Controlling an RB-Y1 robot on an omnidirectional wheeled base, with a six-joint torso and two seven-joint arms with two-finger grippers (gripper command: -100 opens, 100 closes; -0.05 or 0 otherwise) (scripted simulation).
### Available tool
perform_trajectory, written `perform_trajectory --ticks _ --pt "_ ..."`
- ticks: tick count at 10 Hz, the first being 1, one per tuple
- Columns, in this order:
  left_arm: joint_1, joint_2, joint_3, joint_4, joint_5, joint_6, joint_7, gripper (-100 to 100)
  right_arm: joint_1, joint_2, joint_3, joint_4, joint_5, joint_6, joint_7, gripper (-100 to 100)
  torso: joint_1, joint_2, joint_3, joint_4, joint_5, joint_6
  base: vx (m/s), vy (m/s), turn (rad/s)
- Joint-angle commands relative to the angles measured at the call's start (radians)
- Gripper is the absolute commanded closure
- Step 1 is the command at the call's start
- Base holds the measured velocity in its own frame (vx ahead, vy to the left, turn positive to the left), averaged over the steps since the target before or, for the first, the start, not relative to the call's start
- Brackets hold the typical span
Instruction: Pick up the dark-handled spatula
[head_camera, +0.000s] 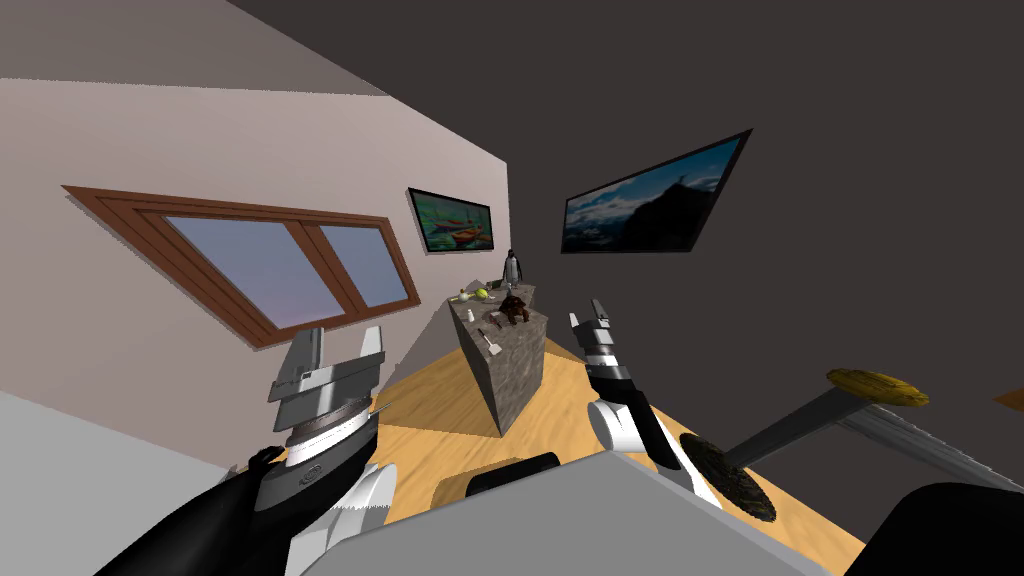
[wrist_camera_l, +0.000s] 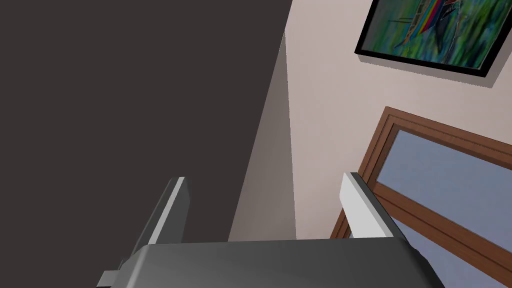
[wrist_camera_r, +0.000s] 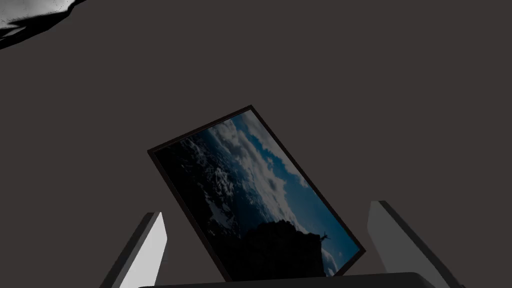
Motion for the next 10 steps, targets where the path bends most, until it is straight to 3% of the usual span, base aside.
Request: perform_trajectory --ticks 1,8,10 --pt "0.001 0.046 0.002 0.004 0.007 0.010 0.002 -100 0.000 0.000 0.000 0.000 0.000 0.000 0.000 0 0.000 0.000 0.000 0.000 0.000 0.000 -0.010 -0.003 -0.032" --pt "0.012 0.236 0.021 0.034 0.061 0.093 0.016 -100 0.000 0.000 0.000 0.000 0.000 0.000 0.000 0 0.000 0.004 0.002 0.001 0.000 0.000 -0.041 -0.002 -0.063" --pt "0.019 0.302 0.033 0.050 0.095 0.144 0.025 -100 0.000 0.000 0.000 0.000 0.000 0.000 0.000 0 0.000 0.003 0.002 0.001 0.000 0.000 -0.057 -0.017 -0.100"
